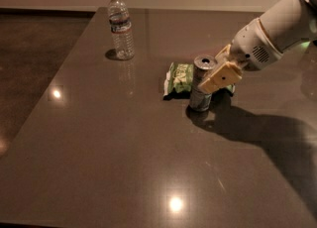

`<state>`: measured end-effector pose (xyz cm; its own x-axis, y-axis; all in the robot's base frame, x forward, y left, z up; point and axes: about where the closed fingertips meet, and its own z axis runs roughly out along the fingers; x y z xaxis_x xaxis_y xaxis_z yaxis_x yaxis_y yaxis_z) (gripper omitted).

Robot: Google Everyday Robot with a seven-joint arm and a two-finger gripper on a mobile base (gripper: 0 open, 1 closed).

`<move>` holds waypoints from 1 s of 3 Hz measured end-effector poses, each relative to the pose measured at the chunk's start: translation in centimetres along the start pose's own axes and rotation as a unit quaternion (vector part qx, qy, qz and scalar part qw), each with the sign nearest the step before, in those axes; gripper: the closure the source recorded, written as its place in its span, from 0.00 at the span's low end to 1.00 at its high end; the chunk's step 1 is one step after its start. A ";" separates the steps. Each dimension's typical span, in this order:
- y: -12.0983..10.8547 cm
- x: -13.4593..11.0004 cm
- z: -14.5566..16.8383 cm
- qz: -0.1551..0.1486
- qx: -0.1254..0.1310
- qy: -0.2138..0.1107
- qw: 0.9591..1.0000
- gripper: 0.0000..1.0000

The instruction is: Move redbull can near green jalapeno chip bag

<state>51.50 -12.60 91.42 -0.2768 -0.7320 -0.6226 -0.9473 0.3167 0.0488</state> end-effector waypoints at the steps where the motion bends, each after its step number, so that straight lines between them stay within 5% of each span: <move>1: 0.1 -0.1 0.1 -0.001 0.000 0.000 1.000 0.14; 2: 0.2 -0.3 0.1 -0.003 -0.001 0.000 1.000 0.00; 3: 0.2 -0.3 0.1 -0.003 -0.001 0.000 1.000 0.00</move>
Offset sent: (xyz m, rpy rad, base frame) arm -0.0004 0.0017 0.0005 -0.0005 -0.0013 0.0027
